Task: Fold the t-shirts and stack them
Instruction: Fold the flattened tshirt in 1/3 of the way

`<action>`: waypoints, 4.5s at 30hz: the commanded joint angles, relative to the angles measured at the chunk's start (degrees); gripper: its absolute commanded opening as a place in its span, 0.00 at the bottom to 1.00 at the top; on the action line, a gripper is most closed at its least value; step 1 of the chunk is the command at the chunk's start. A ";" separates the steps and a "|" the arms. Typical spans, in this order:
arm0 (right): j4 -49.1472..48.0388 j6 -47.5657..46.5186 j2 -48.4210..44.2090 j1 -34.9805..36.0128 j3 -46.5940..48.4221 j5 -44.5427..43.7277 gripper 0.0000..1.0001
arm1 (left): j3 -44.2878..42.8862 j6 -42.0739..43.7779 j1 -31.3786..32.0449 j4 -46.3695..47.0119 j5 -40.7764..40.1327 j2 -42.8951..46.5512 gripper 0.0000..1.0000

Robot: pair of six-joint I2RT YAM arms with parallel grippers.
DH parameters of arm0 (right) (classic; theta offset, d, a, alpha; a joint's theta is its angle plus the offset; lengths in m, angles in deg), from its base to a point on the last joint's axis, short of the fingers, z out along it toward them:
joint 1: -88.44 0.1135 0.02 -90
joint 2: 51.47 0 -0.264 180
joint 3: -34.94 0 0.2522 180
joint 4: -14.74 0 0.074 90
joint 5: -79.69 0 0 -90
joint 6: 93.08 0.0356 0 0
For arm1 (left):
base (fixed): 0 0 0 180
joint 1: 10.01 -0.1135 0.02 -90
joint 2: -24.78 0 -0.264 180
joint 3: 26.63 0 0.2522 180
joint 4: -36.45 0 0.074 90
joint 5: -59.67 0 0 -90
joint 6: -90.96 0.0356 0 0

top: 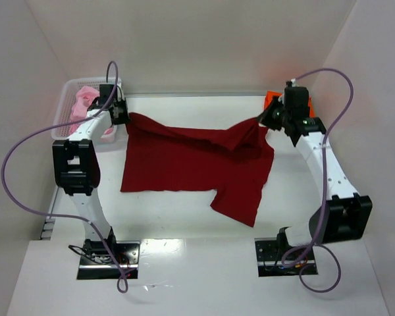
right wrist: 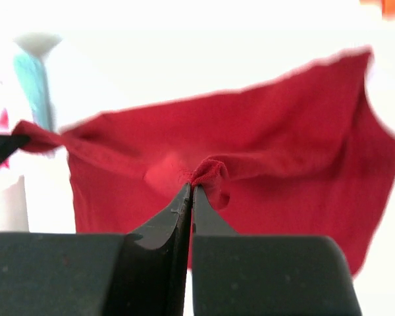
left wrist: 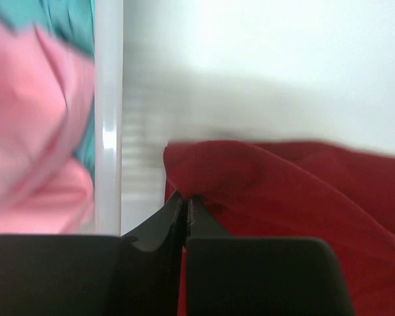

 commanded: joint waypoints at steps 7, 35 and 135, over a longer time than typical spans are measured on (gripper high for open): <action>-8.22 -3.95 14.80 -3.10 20.44 -2.76 0.01 | -19.52 0.58 0.00 -1.78 2.90 -8.33 0.00; -7.17 -11.25 43.02 -4.77 55.80 -4.78 0.01 | -40.00 0.04 0.00 -6.17 6.33 -21.60 0.00; -2.52 1.93 6.64 -3.19 -5.64 0.05 0.01 | 0.50 5.59 -1.05 -4.77 0.53 -2.98 0.00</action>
